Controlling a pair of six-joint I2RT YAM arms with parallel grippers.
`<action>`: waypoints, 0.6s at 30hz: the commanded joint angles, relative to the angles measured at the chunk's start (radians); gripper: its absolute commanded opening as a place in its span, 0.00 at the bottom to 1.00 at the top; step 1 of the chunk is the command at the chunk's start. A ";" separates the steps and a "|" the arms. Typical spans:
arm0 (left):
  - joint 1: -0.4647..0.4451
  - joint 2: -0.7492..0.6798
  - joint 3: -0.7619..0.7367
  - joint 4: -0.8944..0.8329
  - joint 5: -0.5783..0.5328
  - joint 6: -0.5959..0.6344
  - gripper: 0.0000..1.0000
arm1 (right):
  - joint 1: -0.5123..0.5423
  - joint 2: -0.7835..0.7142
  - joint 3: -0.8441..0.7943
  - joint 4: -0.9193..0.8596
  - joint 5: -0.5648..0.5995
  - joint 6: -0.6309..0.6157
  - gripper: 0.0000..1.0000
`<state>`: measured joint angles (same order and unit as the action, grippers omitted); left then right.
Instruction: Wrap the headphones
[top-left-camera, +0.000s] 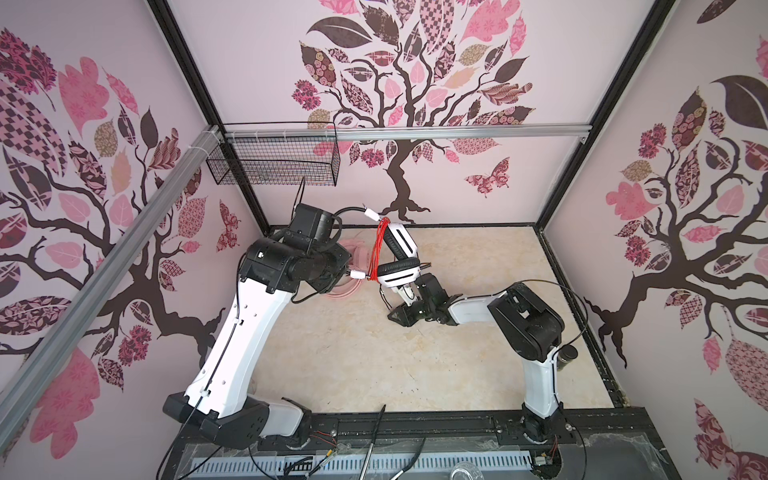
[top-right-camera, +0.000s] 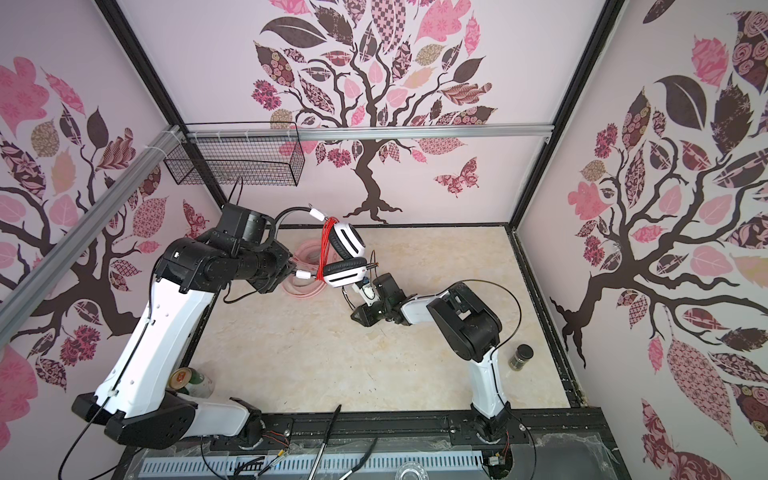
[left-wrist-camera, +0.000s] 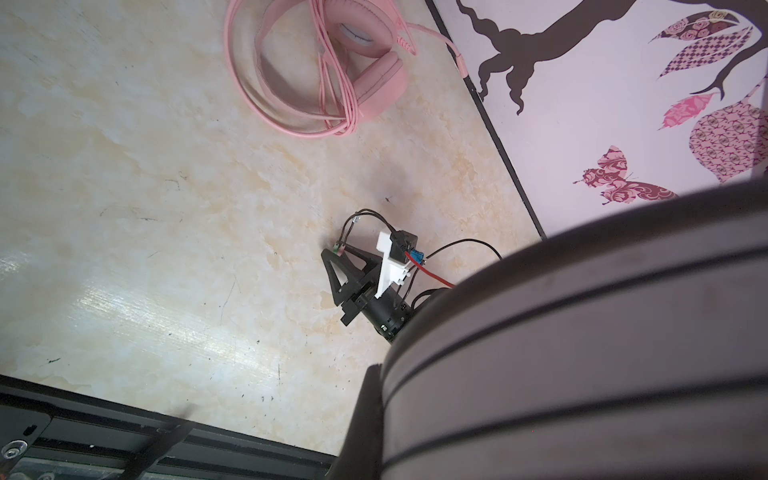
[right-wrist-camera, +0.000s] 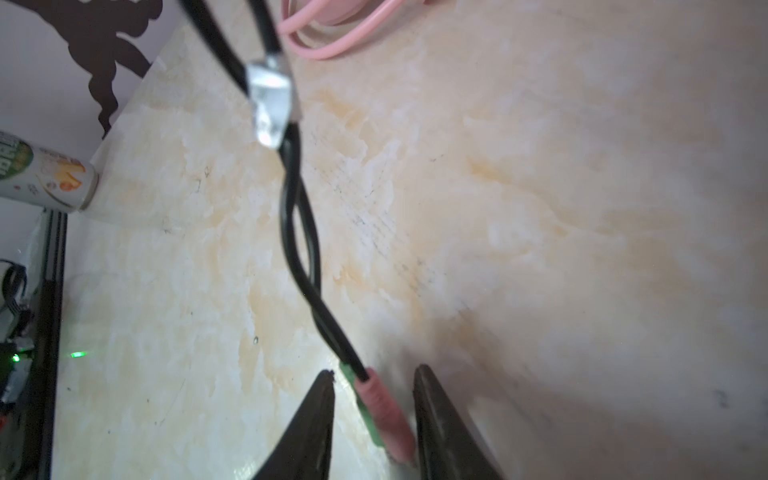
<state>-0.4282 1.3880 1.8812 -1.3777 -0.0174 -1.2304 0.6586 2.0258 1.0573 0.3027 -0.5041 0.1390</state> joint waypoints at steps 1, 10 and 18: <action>-0.001 -0.011 0.039 0.065 0.021 -0.017 0.00 | 0.001 -0.026 -0.006 -0.039 -0.007 0.009 0.26; -0.001 -0.018 0.042 0.060 0.008 -0.016 0.00 | 0.000 -0.051 -0.048 -0.026 -0.016 0.017 0.11; -0.002 -0.010 0.044 0.079 0.006 -0.033 0.00 | 0.034 -0.200 -0.148 -0.125 0.028 0.024 0.04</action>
<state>-0.4282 1.3880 1.8812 -1.3773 -0.0250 -1.2343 0.6697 1.9167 0.9325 0.2535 -0.5007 0.1612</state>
